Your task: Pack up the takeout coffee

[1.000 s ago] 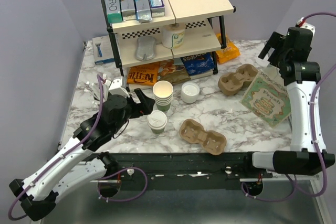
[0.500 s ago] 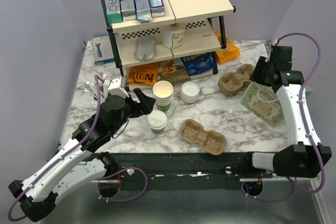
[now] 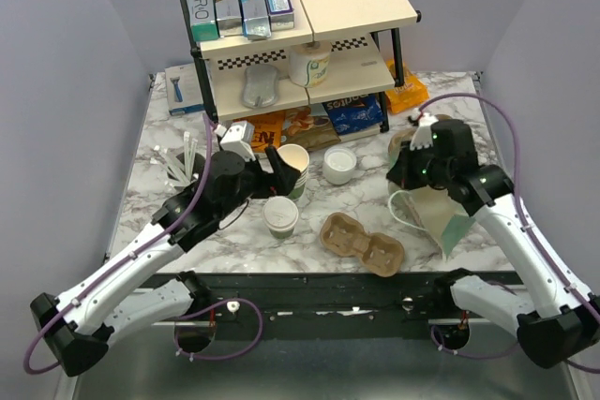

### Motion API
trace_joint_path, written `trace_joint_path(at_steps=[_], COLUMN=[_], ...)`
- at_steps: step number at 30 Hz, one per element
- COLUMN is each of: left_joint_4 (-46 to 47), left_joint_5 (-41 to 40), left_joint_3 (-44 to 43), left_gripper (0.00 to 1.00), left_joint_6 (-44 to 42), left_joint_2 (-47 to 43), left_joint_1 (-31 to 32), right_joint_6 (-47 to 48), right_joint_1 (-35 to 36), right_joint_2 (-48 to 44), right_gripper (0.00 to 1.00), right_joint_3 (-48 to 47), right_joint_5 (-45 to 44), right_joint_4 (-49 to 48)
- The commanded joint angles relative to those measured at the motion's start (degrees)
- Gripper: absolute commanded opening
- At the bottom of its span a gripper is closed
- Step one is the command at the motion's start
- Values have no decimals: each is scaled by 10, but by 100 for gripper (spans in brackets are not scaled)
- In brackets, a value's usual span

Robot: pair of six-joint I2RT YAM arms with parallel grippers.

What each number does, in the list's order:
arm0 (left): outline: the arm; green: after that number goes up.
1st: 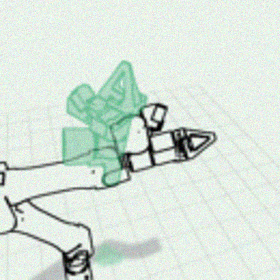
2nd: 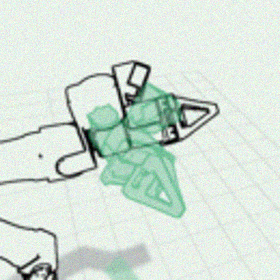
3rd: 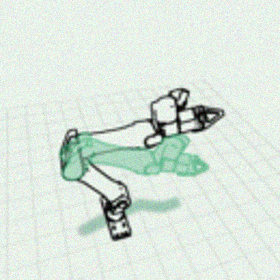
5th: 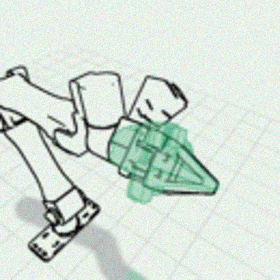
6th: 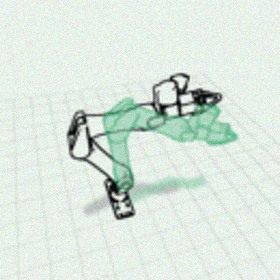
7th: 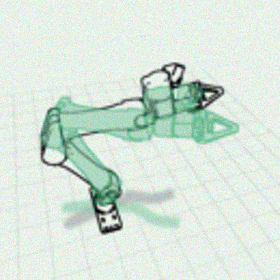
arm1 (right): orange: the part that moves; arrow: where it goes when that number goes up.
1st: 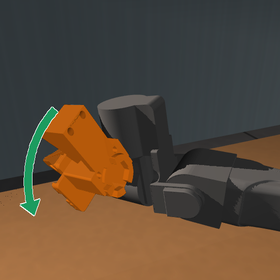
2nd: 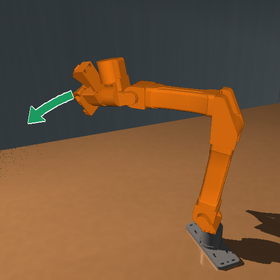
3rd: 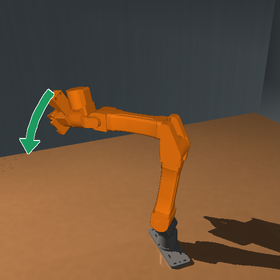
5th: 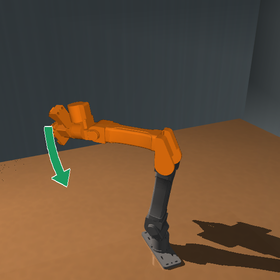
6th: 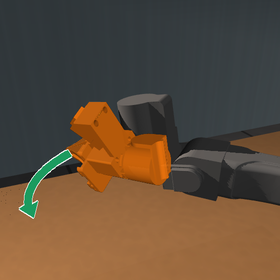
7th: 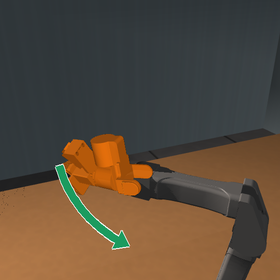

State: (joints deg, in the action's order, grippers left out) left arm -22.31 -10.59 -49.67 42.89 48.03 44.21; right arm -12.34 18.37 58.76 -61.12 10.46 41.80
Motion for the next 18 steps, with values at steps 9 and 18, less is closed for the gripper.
trace_joint_path(at_steps=[9,18], left_joint_4=[131,117], left_joint_5=[185,228], left_joint_3=[-101,-181], left_gripper=[99,99], left_joint_6=[-74,-118], left_joint_2=[120,170], left_joint_1=[3,11], right_joint_6=[108,256], right_joint_1=[104,109], right_joint_2=[-68,-86], right_gripper=[6,2], right_joint_3=[8,-26], right_joint_5=[76,182], right_joint_4=[-15,-4])
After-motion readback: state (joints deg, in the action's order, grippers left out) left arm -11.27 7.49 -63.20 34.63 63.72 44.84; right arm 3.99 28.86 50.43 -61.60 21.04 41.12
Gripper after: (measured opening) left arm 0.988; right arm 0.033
